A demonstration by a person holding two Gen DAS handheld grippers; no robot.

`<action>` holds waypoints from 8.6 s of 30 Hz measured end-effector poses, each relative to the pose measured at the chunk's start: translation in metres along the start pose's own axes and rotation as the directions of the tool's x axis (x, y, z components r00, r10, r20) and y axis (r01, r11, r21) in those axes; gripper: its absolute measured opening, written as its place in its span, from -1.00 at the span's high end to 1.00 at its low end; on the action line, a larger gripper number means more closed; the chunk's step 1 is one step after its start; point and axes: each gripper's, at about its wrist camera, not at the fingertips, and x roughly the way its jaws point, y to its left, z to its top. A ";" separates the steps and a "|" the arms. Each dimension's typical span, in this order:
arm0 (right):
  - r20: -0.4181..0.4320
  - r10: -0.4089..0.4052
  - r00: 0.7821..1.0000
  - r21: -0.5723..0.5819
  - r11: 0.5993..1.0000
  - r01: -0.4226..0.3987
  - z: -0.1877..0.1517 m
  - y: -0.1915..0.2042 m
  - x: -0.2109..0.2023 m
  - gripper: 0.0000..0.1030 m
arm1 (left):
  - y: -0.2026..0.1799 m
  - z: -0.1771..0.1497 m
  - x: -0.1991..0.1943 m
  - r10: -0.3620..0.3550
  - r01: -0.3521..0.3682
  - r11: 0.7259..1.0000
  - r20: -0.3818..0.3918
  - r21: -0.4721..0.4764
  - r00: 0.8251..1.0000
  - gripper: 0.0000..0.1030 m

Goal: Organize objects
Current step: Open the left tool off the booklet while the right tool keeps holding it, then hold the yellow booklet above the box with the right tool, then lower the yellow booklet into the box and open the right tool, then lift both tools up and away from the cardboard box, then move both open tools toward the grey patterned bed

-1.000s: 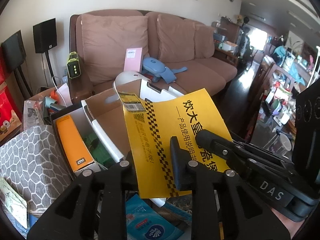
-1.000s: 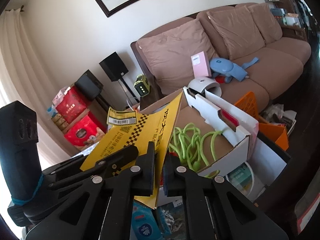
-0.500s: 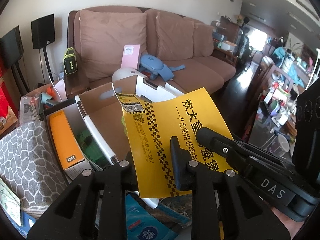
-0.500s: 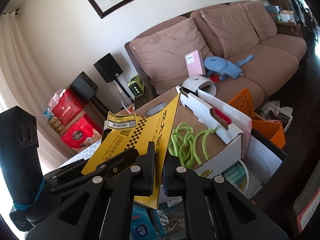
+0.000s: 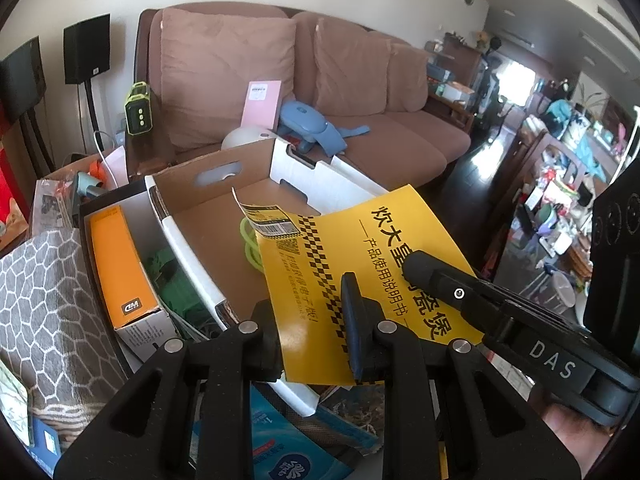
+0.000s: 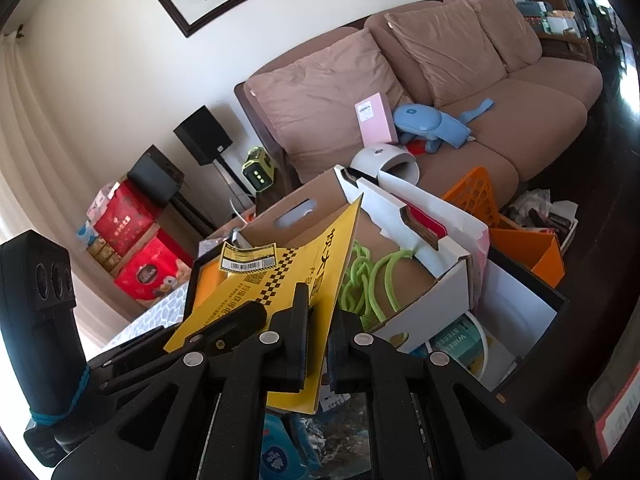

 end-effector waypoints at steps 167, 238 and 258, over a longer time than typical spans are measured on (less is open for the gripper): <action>0.007 -0.148 0.989 0.202 0.969 0.144 0.007 -0.060 -0.017 0.02 | -0.023 -0.024 -0.005 -0.243 0.244 0.970 -0.106 -0.003 0.964 0.52; -0.031 -0.053 0.998 0.117 0.991 0.056 0.005 -0.041 -0.004 0.57 | 0.013 0.000 0.000 -0.064 0.062 0.998 -0.108 -0.014 0.992 0.36; -0.029 -0.226 0.974 -0.302 0.930 0.207 -0.014 0.033 0.021 0.73 | 0.056 -0.025 -0.081 0.048 -0.045 0.998 0.069 -0.047 0.996 0.36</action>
